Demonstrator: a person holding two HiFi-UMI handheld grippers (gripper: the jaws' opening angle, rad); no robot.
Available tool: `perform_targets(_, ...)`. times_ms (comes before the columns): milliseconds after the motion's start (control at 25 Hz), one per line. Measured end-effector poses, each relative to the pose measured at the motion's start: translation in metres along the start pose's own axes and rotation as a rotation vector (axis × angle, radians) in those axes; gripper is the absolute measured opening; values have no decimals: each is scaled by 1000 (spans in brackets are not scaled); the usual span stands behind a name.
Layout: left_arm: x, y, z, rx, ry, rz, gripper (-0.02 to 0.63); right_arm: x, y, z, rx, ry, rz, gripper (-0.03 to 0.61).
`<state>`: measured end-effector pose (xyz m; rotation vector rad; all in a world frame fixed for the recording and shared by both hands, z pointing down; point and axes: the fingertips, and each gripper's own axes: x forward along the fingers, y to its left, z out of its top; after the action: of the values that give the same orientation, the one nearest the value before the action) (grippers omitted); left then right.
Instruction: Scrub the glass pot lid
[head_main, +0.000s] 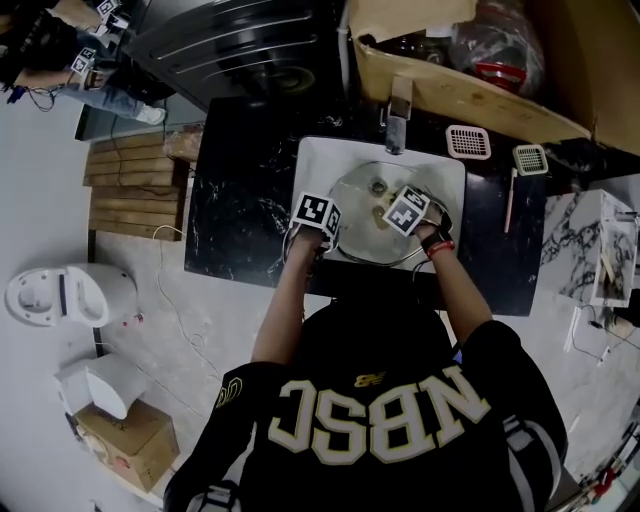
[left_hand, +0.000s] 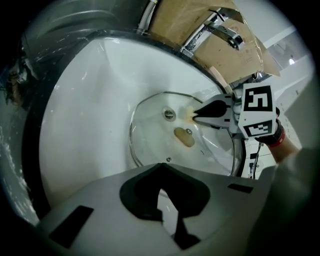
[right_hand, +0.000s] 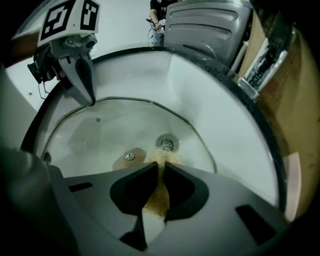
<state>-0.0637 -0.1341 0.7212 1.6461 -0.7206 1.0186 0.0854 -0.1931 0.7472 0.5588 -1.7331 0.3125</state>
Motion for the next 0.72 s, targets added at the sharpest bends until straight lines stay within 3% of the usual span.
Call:
perform_targets(160,-1,1,1,-2,-2,2,12,-20,25,-14,1,49,84,52)
perform_targets(400,-2,0,0,-2,0,4,12,-35,73,-7,-32,19,182,52)
perform_targets(720,-2,0,1,0,-4,10,12,-14,89,32,-92,-25,178,52)
